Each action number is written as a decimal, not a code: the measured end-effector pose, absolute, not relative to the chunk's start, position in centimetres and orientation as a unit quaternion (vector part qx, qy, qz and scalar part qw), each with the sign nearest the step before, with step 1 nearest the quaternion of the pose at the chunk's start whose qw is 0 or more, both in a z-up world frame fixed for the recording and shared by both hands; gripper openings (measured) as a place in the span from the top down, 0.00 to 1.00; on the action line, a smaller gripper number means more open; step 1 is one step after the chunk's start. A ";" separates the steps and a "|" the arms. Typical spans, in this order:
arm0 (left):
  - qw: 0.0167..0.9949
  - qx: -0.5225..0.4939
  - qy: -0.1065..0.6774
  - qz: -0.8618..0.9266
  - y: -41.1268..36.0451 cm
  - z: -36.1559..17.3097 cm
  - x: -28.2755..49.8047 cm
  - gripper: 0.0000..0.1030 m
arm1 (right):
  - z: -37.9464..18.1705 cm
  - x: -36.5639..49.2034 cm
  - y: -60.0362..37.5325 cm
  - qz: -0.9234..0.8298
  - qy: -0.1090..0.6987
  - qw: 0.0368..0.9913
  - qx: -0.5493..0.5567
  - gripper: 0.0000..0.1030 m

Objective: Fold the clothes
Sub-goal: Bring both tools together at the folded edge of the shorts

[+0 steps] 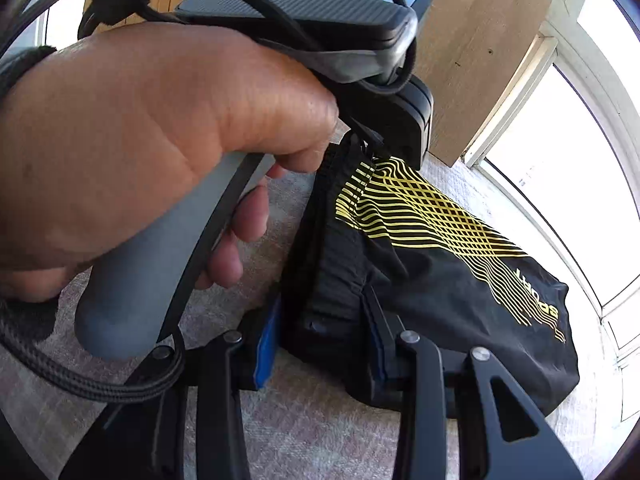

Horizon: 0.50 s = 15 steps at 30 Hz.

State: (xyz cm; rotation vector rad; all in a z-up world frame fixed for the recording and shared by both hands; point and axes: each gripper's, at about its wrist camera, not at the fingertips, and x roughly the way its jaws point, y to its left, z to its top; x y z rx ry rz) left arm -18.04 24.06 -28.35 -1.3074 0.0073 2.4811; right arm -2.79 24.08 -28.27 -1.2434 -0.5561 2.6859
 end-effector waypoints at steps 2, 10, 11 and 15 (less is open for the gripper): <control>0.173 -0.463 0.013 0.869 24.2 -28.6 -17.6 0.25 | -28.5 -2.6 23.3 0.887 -0.205 0.069 -0.407 0.64; 0.170 -0.475 0.026 0.863 24.6 -28.8 -17.8 0.24 | -28.6 -2.5 23.3 0.890 -0.200 0.065 -0.404 0.63; 0.173 -0.476 0.026 0.862 24.9 -28.8 -18.1 0.24 | -28.5 -2.6 23.3 0.890 -0.198 0.064 -0.405 0.63; 0.208 -0.469 0.005 0.858 25.6 -28.6 -18.9 0.27 | -28.3 -2.9 24.1 0.892 -0.169 0.052 -0.416 0.64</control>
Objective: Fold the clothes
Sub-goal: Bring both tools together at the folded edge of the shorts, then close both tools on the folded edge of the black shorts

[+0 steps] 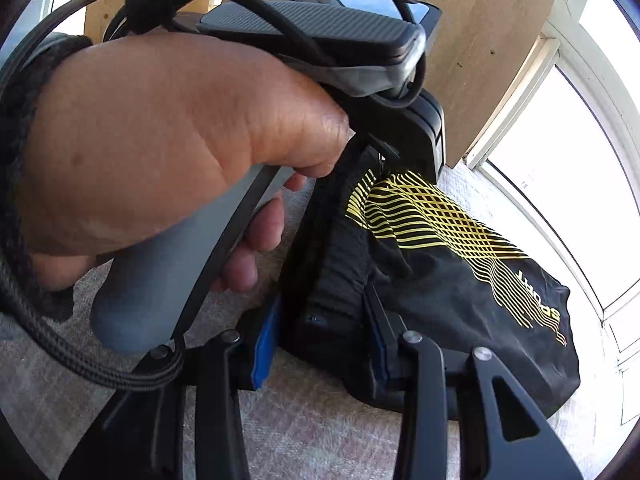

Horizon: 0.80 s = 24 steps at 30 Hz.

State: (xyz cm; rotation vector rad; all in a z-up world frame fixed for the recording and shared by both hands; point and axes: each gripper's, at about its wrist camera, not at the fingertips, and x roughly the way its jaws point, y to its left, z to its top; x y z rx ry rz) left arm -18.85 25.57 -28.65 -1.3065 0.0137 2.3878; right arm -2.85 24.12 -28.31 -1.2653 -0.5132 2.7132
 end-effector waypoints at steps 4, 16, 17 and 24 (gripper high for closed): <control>0.227 -0.464 0.010 0.856 25.6 -28.5 -19.0 0.64 | -28.1 -2.8 24.7 0.894 -0.149 0.042 -0.421 0.69; 0.187 -0.496 0.022 0.848 24.6 -27.7 -18.2 0.29 | -28.1 -3.3 26.4 0.897 -0.138 0.035 -0.419 0.77; 0.184 -0.501 0.020 0.845 24.4 -27.6 -17.9 0.26 | -28.2 -3.3 26.4 0.897 -0.139 0.036 -0.419 0.77; 0.218 -0.506 -0.020 0.835 24.2 -28.0 -17.6 0.37 | -28.3 -3.0 26.1 0.896 -0.148 0.039 -0.417 0.77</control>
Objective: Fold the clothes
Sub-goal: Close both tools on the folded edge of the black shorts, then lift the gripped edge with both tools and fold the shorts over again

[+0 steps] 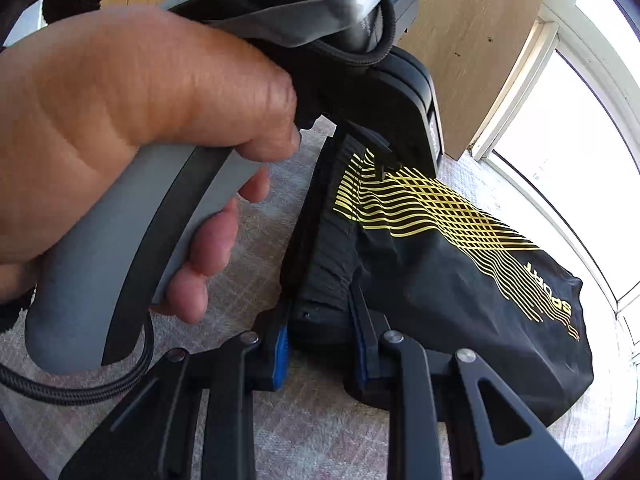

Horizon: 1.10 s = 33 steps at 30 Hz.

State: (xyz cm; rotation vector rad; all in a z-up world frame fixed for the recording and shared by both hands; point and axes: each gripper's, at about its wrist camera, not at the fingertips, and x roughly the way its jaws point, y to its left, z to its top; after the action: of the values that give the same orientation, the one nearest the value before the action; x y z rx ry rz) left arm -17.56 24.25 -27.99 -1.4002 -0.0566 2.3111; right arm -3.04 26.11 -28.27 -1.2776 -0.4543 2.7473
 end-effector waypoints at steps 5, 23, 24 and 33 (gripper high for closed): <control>0.238 -0.513 -0.018 0.825 24.4 -28.1 -18.4 0.77 | -28.3 -3.0 26.1 0.896 -0.148 0.039 -0.416 0.76; 0.289 -0.477 -0.049 0.829 25.5 -24.7 -18.4 0.93 | -25.9 -0.3 27.1 0.919 -0.113 0.045 -0.374 0.82; 0.291 -0.477 -0.055 0.827 25.5 -24.2 -18.3 0.93 | -25.6 0.1 27.0 0.920 -0.110 0.046 -0.372 0.82; 0.324 -0.469 -0.100 0.816 31.3 -18.0 -17.1 0.92 | -20.6 2.5 33.9 0.940 -0.050 0.057 -0.333 0.82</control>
State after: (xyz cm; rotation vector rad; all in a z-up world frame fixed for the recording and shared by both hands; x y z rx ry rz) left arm -17.13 31.33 -18.03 -1.2300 -0.2625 2.1397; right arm 2.49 33.89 -20.61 -1.0099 -0.1524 2.8490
